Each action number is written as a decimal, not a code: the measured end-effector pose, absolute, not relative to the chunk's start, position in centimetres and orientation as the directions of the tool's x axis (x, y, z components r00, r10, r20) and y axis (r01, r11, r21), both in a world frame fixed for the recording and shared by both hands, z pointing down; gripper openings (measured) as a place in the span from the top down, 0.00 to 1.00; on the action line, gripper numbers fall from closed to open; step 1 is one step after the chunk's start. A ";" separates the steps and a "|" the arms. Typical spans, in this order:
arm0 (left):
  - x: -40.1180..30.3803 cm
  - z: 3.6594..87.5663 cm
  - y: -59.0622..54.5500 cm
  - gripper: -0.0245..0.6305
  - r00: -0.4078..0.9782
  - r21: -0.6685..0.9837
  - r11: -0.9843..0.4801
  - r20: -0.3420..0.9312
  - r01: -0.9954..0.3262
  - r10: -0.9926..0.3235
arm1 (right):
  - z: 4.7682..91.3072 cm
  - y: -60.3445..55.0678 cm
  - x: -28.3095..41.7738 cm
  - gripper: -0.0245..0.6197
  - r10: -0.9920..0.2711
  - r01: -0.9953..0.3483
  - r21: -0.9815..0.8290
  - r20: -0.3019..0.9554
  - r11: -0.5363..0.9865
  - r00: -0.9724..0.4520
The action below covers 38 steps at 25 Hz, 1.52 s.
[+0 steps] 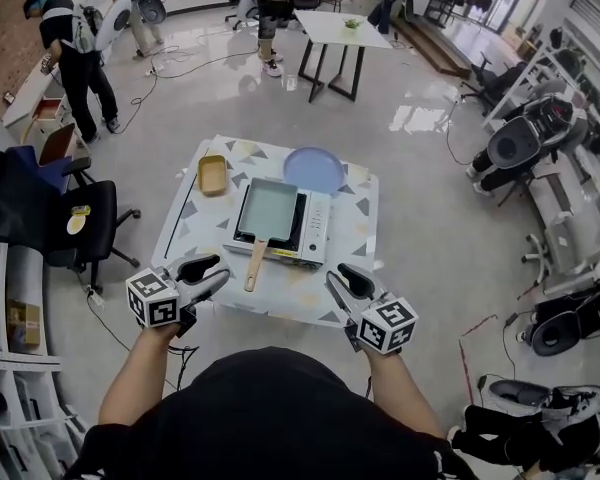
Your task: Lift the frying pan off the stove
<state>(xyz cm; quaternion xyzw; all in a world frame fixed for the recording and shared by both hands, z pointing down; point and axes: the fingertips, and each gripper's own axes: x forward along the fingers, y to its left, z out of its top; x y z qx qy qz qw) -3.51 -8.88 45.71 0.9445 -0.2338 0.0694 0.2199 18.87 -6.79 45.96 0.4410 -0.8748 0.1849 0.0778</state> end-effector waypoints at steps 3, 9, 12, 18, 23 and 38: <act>-3.1 46.0 -8.9 0.71 0.883 0.380 -0.798 0.236 -0.468 -0.406 | 46.6 -6.8 18.2 0.74 -0.729 -0.792 -0.261 0.309 0.552 -0.611; -3.2 45.8 -8.4 0.71 0.886 0.381 -0.801 0.232 -0.462 -0.401 | 46.5 -6.5 17.3 0.74 -0.717 -0.783 -0.258 0.314 0.567 -0.622; -3.8 45.5 -8.3 0.70 0.881 0.378 -0.796 0.226 -0.473 -0.416 | 46.4 -6.3 17.0 0.73 -0.715 -0.779 -0.262 0.309 0.570 -0.627; -4.5 45.9 -8.7 0.70 0.883 0.387 -0.794 0.226 -0.469 -0.412 | 46.7 -6.6 16.7 0.73 -0.726 -0.791 -0.268 0.314 0.550 -0.611; -4.5 46.8 -10.4 0.70 0.891 0.406 -0.794 0.224 -0.453 -0.395 | 47.8 -7.6 15.8 0.71 -0.722 -0.793 -0.289 0.330 0.536 -0.608; -4.4 51.6 -14.3 0.70 0.910 0.498 -0.762 0.262 -0.413 -0.322 | 52.2 -12.1 13.4 0.68 -0.687 -0.792 -0.376 0.399 0.481 -0.607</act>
